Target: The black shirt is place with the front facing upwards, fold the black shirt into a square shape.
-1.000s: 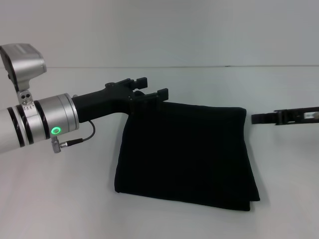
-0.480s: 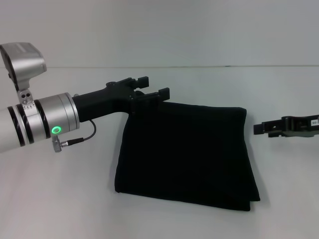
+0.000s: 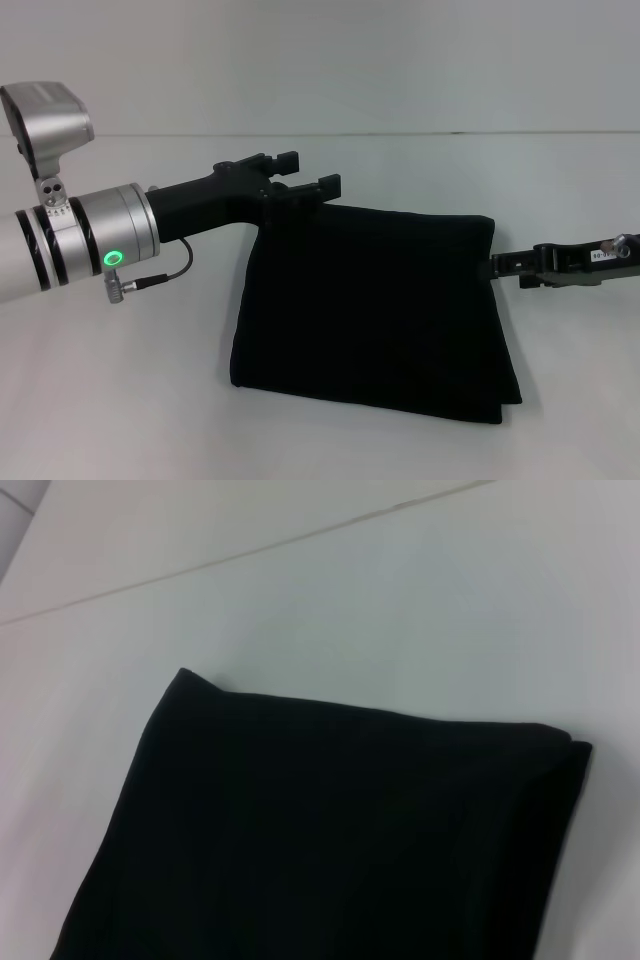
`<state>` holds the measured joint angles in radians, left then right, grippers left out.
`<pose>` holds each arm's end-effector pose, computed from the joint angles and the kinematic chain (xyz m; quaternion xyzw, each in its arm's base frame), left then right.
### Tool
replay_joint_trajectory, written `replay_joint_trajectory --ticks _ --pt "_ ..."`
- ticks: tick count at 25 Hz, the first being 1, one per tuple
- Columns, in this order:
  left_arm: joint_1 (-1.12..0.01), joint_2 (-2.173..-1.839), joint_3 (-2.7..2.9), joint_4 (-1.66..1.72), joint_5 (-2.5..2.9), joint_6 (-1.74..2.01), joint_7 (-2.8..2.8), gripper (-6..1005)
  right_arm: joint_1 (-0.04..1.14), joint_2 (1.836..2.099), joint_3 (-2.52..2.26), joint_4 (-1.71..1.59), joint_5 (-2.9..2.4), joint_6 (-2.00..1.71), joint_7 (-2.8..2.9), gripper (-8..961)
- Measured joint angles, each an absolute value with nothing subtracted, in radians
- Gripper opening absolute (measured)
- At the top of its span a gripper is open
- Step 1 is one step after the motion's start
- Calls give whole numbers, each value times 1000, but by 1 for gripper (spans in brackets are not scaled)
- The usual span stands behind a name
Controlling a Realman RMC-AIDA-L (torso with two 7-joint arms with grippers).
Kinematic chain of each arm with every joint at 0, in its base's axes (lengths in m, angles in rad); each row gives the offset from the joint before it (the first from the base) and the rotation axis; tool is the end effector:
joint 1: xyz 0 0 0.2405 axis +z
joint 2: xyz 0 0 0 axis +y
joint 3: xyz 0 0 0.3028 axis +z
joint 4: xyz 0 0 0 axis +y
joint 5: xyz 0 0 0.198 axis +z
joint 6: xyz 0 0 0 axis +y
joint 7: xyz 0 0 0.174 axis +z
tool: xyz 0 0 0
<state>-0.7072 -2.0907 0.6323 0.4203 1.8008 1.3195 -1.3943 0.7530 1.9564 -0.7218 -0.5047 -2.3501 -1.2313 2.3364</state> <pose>-0.2278 0.4181 -0.0670 -0.8817 -0.2797 -0.3339 0.1811 0.3072 0.4286 -0.0342 -0.7882 0.5872 0.0881 0.1616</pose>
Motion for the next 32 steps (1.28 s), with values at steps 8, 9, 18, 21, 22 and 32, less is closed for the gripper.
replay_joint_trajectory --ticks 8,9,18,21,22,32 --pt "-707 -2089 632 420 1801 1312 -1394 875 776 1976 -731 -474 -2350 -1187 2332 887" --pt "-707 -2089 632 420 1801 1312 -1394 875 778 1979 -734 -470 -2350 -1180 2334 884" --pt "-703 -2089 630 420 1801 1311 -1394 875 809 1998 -751 -397 -2350 -1085 2334 703" --pt "-703 -2087 630 420 1801 1311 -1394 874 814 2005 -759 -401 -2347 -1084 2332 639" --pt "-703 -2087 630 420 1801 1311 -1394 874 814 2007 -759 -403 -2345 -1084 2333 618" --pt "-699 -2086 630 420 1801 1310 -1393 874 814 2008 -750 -404 -2338 -1056 2331 211"
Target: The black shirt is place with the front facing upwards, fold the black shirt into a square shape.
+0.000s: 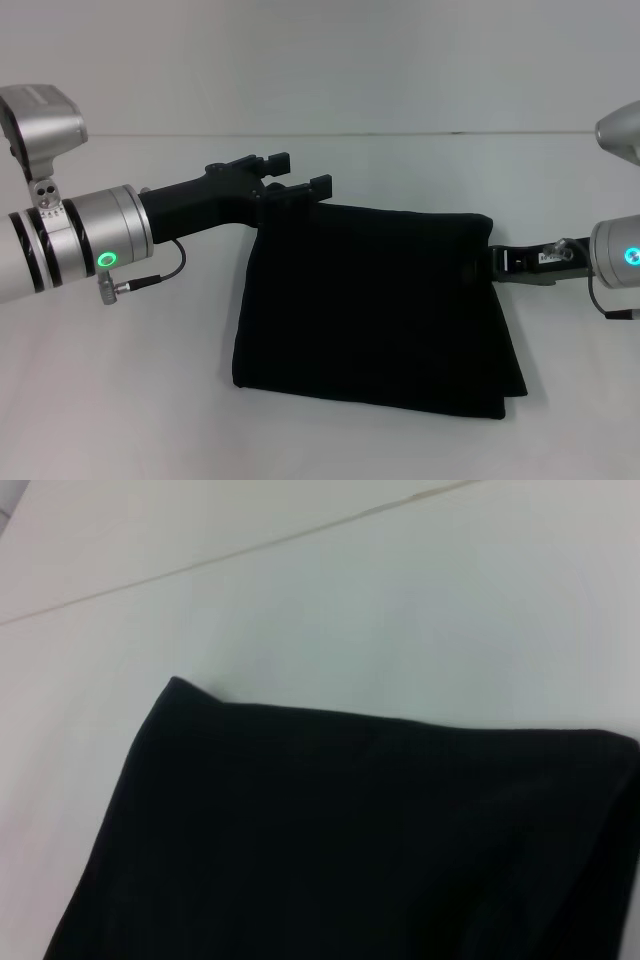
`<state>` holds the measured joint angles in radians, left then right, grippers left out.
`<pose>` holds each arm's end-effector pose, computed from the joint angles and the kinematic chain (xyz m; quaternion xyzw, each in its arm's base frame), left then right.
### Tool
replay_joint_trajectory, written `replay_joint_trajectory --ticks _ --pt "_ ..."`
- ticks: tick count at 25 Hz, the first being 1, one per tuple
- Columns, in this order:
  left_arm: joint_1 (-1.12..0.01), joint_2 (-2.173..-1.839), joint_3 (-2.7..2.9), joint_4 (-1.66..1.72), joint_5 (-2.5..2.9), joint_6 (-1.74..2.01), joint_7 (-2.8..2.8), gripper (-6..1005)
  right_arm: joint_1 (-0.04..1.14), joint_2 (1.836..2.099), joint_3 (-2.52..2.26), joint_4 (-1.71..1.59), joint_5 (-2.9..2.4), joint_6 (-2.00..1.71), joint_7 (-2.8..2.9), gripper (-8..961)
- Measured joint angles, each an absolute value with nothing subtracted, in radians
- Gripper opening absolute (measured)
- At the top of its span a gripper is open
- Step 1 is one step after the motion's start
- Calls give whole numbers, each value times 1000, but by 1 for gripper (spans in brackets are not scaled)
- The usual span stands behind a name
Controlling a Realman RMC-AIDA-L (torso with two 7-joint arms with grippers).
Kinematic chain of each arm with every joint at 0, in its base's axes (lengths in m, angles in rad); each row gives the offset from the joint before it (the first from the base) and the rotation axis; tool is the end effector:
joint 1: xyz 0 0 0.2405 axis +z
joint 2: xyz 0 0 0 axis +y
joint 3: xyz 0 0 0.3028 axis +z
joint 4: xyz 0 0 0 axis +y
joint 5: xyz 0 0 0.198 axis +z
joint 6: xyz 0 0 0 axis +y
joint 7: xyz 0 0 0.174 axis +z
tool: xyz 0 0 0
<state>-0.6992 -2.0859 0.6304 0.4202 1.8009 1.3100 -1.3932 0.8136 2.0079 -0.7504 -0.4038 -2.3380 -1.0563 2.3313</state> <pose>-0.2335 0.4185 -0.0645 -0.8801 -0.2839 -0.3304 0.1889 0.2927 0.4404 -0.0732 -0.7839 0.5875 0.0879 0.1806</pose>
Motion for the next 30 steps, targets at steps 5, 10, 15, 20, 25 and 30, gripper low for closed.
replay_joint_trajectory --ticks 5,10,15,20,25,30 --pt "-699 -2086 630 420 1801 1306 -1394 874 816 2008 -750 -407 -2332 -1043 2325 71" --pt "-700 -2086 630 420 1801 1303 -1394 874 823 2004 -752 -410 -2330 -1026 2324 37" --pt "-703 -2087 630 420 1801 1300 -1394 875 842 1993 -757 -410 -2332 -1019 2324 38" --pt "-700 -2089 630 420 1801 1298 -1394 875 852 1986 -761 -411 -2340 -1019 2325 39" --pt "-696 -2088 624 419 1801 1298 -1394 875 845 1986 -761 -411 -2340 -1025 2328 38" --pt "-695 -2087 615 419 1801 1301 -1394 875 806 1982 -759 -445 -2341 -1031 2325 81"
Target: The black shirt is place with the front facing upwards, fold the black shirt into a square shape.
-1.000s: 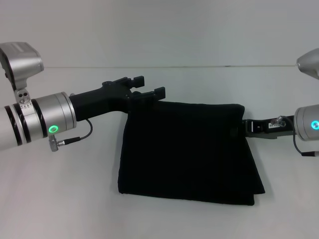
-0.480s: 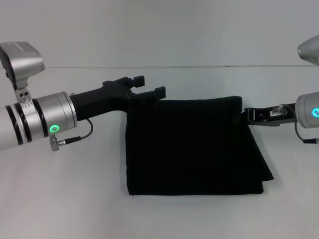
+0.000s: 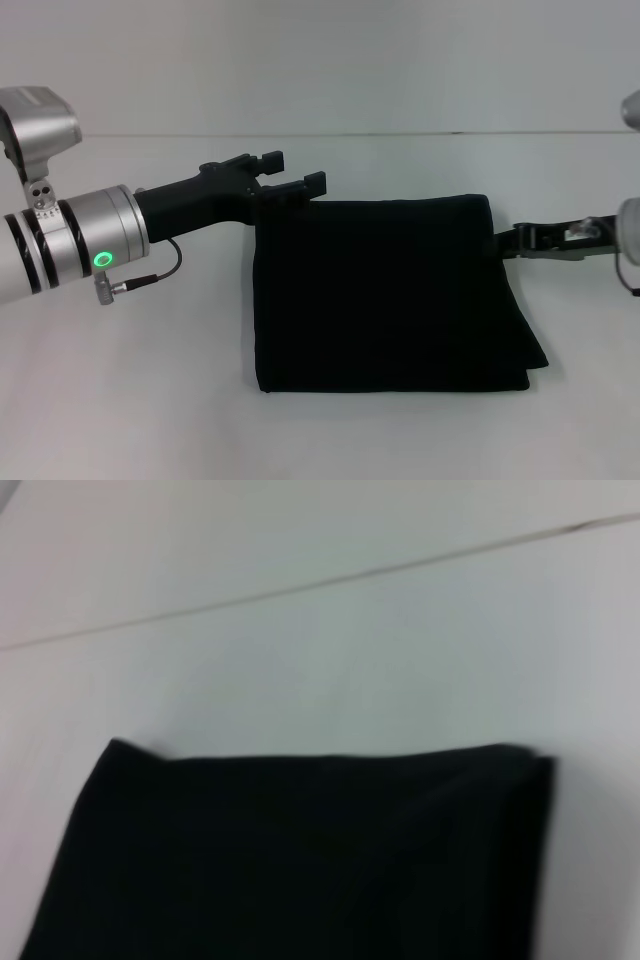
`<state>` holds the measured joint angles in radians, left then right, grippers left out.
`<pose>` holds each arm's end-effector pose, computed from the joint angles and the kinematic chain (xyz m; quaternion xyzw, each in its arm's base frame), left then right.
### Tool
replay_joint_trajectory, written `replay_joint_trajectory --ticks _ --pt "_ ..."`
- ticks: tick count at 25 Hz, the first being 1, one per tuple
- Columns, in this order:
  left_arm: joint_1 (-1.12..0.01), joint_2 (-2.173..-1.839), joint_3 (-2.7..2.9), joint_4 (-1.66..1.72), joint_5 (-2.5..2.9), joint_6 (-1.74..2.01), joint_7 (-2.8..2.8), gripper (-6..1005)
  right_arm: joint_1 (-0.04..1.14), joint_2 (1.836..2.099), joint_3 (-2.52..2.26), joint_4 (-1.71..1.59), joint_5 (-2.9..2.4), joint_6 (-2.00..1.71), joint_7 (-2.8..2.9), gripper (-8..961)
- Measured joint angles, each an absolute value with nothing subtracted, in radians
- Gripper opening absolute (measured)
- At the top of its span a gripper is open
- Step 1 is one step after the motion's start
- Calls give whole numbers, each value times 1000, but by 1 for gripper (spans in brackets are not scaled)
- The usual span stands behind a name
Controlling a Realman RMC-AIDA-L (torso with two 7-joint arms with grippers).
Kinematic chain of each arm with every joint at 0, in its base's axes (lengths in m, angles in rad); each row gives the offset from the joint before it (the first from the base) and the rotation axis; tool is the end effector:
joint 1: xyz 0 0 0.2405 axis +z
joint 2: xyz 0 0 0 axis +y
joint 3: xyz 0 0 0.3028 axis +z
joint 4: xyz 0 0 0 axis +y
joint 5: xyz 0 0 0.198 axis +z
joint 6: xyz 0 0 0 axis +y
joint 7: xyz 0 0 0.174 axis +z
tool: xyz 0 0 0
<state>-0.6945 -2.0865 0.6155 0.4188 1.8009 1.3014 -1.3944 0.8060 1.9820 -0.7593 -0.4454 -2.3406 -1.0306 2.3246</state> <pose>-0.2371 0.4194 -0.0628 -0.8751 -0.2911 -0.3328 0.1967 0.2998 0.4546 -0.0497 -0.7871 0.5695 0.0880 0.2200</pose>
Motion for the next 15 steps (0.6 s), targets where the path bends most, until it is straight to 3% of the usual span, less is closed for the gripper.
replay_joint_trajectory --ticks 3,13,15 --pt "-694 -2086 606 421 1801 1311 -1394 875 765 1982 -754 -505 -2339 -1045 2327 124" --pt "-688 -2068 569 447 1800 1389 -1407 878 590 1983 -654 -699 -2152 -1243 2135 610" --pt "-690 -2060 571 459 1800 1410 -1422 880 568 1984 -632 -693 -2084 -1295 2034 668"
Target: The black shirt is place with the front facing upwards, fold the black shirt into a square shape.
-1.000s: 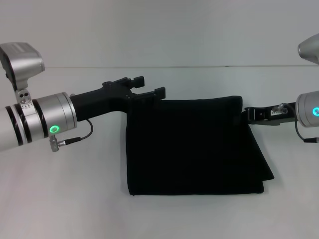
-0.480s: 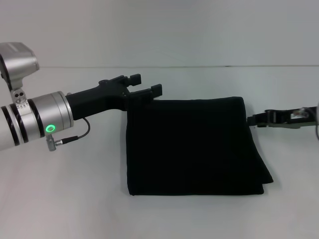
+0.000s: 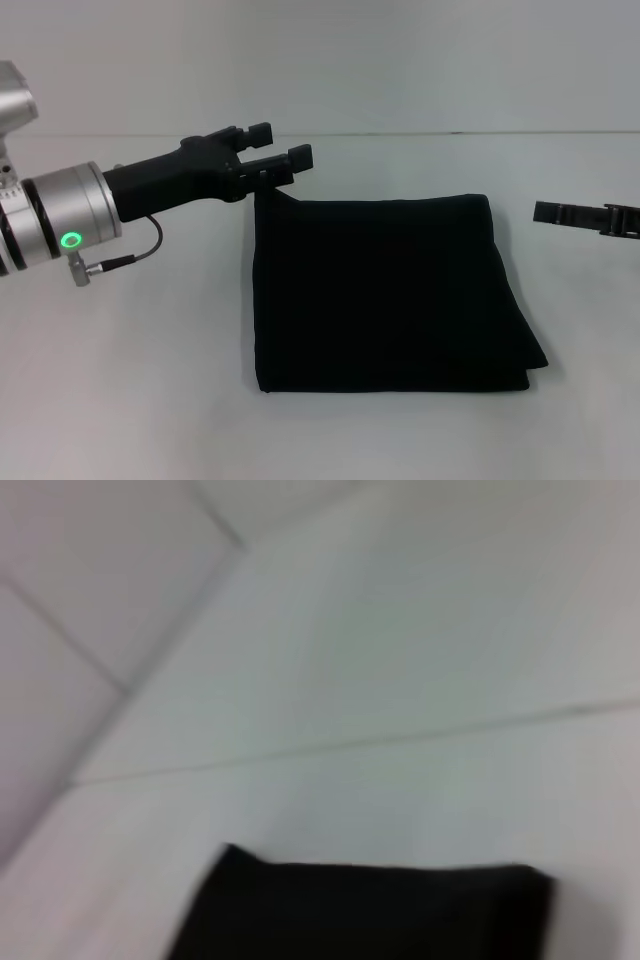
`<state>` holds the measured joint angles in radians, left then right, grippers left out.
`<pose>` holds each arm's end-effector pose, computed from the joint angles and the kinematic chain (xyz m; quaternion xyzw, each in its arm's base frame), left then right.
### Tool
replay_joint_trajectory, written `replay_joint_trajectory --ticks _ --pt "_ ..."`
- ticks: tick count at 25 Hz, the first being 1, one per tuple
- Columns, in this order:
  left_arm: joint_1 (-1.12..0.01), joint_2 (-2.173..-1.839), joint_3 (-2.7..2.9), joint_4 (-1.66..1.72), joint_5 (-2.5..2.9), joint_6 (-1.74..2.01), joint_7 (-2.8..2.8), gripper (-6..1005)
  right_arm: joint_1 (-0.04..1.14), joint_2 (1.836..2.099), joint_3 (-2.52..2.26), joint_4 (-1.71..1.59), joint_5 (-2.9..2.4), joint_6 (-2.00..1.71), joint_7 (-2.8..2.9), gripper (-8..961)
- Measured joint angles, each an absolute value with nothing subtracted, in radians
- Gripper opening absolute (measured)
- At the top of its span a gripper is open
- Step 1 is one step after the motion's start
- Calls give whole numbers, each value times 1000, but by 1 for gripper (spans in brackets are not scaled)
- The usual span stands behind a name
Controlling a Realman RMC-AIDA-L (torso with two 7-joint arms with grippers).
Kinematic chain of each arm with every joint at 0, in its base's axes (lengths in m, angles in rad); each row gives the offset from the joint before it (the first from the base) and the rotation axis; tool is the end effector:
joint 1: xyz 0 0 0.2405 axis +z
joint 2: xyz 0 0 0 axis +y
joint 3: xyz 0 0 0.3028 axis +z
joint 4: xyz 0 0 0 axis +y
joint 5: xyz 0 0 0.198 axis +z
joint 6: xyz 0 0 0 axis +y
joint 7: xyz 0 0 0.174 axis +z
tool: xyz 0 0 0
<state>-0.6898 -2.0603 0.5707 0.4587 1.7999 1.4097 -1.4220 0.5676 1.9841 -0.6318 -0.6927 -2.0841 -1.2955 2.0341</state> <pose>-0.2309 0.4186 -0.0367 -0.8723 -0.2713 -0.3626 0.1843 0.3235 0.4113 0.0121 -0.8081 0.4966 0.2198 0.2284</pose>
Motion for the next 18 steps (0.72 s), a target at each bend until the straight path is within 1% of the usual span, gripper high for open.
replay_joint_trajectory --ticks 2,6,10,12,15,16,18 --pt "-692 -2051 573 462 1801 1431 -1429 881 550 1990 -621 -691 -2037 -1341 1939 725" --pt "-687 -2035 585 486 1809 1498 -1429 883 526 2018 -613 -701 -1975 -1436 1759 841" --pt "-663 -2036 602 538 1809 1574 -1425 881 513 2044 -591 -703 -1941 -1522 1616 903" --pt "-643 -2039 607 562 1812 1610 -1419 880 513 2047 -585 -710 -1942 -1554 1588 934" --pt "-624 -2042 620 588 1824 1625 -1413 879 515 2041 -599 -724 -1972 -1600 1585 934" --pt "-599 -2047 665 645 1886 1635 -1427 879 516 2038 -603 -740 -1994 -1616 1599 934" --pt "-595 -2050 685 673 1931 1636 -1452 878 517 2037 -606 -801 -2054 -1646 1648 934"
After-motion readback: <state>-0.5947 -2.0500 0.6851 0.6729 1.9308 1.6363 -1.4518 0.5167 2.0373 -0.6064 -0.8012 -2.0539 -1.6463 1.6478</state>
